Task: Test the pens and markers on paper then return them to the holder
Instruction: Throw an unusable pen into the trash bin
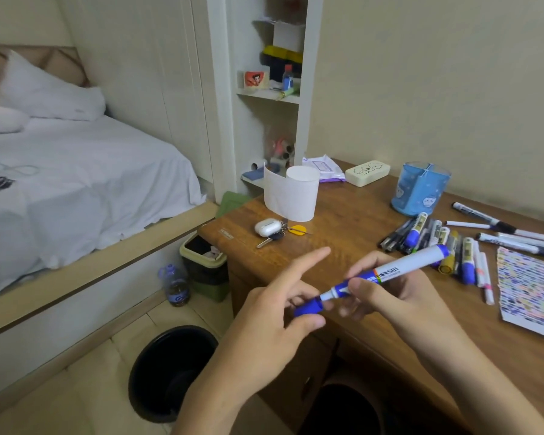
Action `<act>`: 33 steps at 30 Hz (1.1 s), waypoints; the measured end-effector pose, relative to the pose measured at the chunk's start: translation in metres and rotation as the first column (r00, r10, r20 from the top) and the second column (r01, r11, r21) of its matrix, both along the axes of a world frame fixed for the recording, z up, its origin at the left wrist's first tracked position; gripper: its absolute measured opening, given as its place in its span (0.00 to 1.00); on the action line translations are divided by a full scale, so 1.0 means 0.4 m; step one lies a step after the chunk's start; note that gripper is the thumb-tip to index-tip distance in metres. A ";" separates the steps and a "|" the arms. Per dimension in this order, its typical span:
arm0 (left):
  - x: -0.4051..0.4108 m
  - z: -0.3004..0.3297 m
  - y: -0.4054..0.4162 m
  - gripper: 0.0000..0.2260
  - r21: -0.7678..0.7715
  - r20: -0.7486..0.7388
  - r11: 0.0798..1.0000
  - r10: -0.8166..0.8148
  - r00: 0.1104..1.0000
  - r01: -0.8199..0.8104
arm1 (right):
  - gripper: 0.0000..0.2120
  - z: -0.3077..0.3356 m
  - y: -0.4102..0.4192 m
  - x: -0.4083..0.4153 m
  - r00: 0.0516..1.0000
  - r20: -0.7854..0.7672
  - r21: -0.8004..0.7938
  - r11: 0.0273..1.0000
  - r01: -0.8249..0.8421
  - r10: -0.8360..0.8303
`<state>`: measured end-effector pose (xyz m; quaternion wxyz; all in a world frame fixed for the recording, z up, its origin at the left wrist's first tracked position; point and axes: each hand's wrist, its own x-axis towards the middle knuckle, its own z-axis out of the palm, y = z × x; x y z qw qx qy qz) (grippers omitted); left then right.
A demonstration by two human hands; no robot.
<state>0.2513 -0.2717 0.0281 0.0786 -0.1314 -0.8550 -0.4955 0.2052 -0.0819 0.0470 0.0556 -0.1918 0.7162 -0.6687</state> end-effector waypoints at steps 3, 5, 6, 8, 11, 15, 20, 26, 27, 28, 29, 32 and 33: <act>-0.002 -0.004 0.000 0.34 0.007 -0.004 1.000 0.006 1.000 -0.006 | 0.12 -0.002 0.004 0.000 1.000 -0.008 0.024 1.000 -0.009 0.009; -0.001 -0.003 0.005 0.33 -0.023 -0.022 1.000 0.004 1.000 -0.005 | 0.12 -0.009 0.002 0.003 0.999 -0.004 0.031 0.999 -0.041 0.041; 0.000 -0.002 0.010 0.32 -0.041 -0.034 0.999 0.006 0.999 -0.007 | 0.12 -0.013 0.000 0.005 0.998 -0.003 0.019 0.998 -0.059 0.059; 0.000 -0.004 0.016 0.27 -0.079 -0.056 0.996 0.040 0.998 -0.045 | 0.13 -0.017 0.001 0.009 0.997 -0.018 -0.013 0.997 -0.074 0.074; -0.006 -0.009 0.010 0.09 -0.123 -0.039 0.988 0.095 0.995 -0.099 | 0.12 -0.015 0.007 0.014 0.998 -0.018 -0.074 0.995 -0.061 0.059; 0.000 0.004 0.019 0.09 -0.160 0.050 0.987 -0.022 0.998 0.030 | 0.10 -0.018 0.006 0.015 0.997 -0.048 -0.060 0.996 -0.068 0.065; 0.001 0.008 0.033 0.11 -0.218 0.008 0.974 -0.067 0.998 0.068 | 0.10 -0.027 0.020 0.023 0.998 -0.004 -0.146 0.988 -0.060 0.060; 0.015 0.017 0.046 0.16 -0.309 -0.134 0.951 -0.022 0.991 -0.021 | 0.08 -0.046 0.019 0.037 0.998 0.054 -0.255 0.967 -0.022 0.037; 0.021 0.022 0.047 0.15 -0.328 -0.150 0.944 -0.014 0.989 -0.036 | 0.10 -0.049 0.016 0.037 0.996 0.071 -0.271 0.962 -0.024 0.045; 0.026 0.029 0.046 0.14 -0.347 -0.167 0.936 -0.007 0.986 -0.053 | 0.13 -0.050 0.010 0.037 0.995 0.081 -0.280 0.959 -0.040 0.065; 0.025 0.035 0.041 0.13 -0.368 -0.180 0.927 0.001 0.984 -0.068 | 0.16 -0.047 0.001 0.036 0.993 0.088 -0.282 0.958 -0.057 0.085; -0.004 0.048 -0.005 0.11 -0.380 -0.196 0.920 0.026 0.980 -0.100 | 0.14 -0.028 -0.047 0.008 0.991 0.098 -0.264 0.963 -0.060 0.089; -0.025 0.049 -0.032 0.09 -0.376 -0.177 0.922 0.029 0.984 -0.095 | 0.11 -0.023 -0.073 -0.010 0.991 0.094 -0.246 0.967 -0.072 0.098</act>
